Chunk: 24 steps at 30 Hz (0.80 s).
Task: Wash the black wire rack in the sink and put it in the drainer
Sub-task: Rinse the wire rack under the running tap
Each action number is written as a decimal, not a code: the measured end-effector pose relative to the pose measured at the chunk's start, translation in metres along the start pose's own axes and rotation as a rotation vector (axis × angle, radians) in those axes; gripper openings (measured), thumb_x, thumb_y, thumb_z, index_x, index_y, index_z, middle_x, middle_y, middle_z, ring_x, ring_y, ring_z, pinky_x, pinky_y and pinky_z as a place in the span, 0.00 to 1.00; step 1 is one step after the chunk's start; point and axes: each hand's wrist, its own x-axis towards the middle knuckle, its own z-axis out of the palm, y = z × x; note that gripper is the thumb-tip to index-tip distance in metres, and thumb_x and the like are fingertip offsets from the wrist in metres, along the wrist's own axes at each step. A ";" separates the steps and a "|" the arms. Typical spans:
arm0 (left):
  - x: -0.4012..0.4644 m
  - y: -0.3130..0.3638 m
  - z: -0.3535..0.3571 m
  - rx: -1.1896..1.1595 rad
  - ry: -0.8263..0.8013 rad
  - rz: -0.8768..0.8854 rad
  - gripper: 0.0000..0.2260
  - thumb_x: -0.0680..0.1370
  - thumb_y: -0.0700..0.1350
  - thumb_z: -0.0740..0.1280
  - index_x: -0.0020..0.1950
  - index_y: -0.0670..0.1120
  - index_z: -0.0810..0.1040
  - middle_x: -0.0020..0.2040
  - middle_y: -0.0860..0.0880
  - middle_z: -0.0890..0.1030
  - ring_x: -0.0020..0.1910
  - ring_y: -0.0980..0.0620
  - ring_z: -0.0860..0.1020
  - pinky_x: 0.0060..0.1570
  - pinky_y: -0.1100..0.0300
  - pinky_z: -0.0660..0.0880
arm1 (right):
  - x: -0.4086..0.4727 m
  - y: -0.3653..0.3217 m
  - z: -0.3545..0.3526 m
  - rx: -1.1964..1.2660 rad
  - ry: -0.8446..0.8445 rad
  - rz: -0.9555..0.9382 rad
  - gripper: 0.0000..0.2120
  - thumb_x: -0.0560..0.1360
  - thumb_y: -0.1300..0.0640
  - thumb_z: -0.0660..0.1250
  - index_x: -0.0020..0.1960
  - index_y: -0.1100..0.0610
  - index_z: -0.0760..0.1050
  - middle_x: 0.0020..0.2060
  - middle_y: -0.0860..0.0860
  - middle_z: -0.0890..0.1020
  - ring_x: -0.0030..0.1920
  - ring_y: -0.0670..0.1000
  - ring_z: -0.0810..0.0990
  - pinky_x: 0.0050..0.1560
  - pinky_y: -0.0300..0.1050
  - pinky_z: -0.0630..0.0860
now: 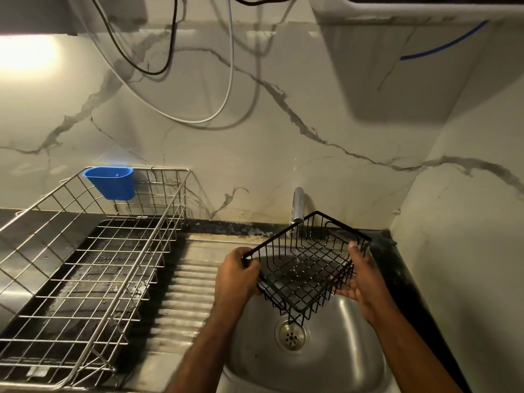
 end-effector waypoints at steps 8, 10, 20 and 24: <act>-0.005 0.006 -0.007 -0.095 -0.012 -0.035 0.05 0.81 0.40 0.67 0.56 0.43 0.79 0.43 0.41 0.84 0.33 0.44 0.85 0.32 0.45 0.84 | -0.002 0.002 -0.002 -0.015 -0.028 0.027 0.18 0.78 0.36 0.62 0.63 0.44 0.68 0.48 0.52 0.79 0.51 0.61 0.84 0.50 0.65 0.81; -0.008 0.008 -0.009 -0.117 -0.022 -0.016 0.04 0.82 0.43 0.68 0.52 0.42 0.79 0.42 0.40 0.84 0.32 0.43 0.85 0.31 0.42 0.83 | 0.000 0.003 -0.002 -0.018 -0.040 0.037 0.18 0.78 0.36 0.62 0.62 0.45 0.68 0.49 0.56 0.81 0.50 0.62 0.84 0.48 0.63 0.82; -0.020 0.010 -0.019 -0.146 -0.011 0.005 0.13 0.85 0.53 0.60 0.51 0.46 0.78 0.41 0.41 0.83 0.32 0.41 0.85 0.35 0.37 0.83 | 0.000 0.004 0.003 -0.030 -0.061 -0.001 0.12 0.80 0.39 0.61 0.59 0.44 0.66 0.52 0.59 0.82 0.50 0.62 0.84 0.44 0.57 0.82; -0.022 0.008 -0.020 -0.155 -0.028 -0.006 0.13 0.85 0.53 0.59 0.52 0.46 0.77 0.42 0.40 0.83 0.31 0.39 0.85 0.36 0.36 0.82 | -0.003 0.002 0.004 -0.054 -0.057 -0.023 0.07 0.81 0.41 0.60 0.54 0.43 0.68 0.49 0.58 0.82 0.49 0.62 0.84 0.44 0.56 0.82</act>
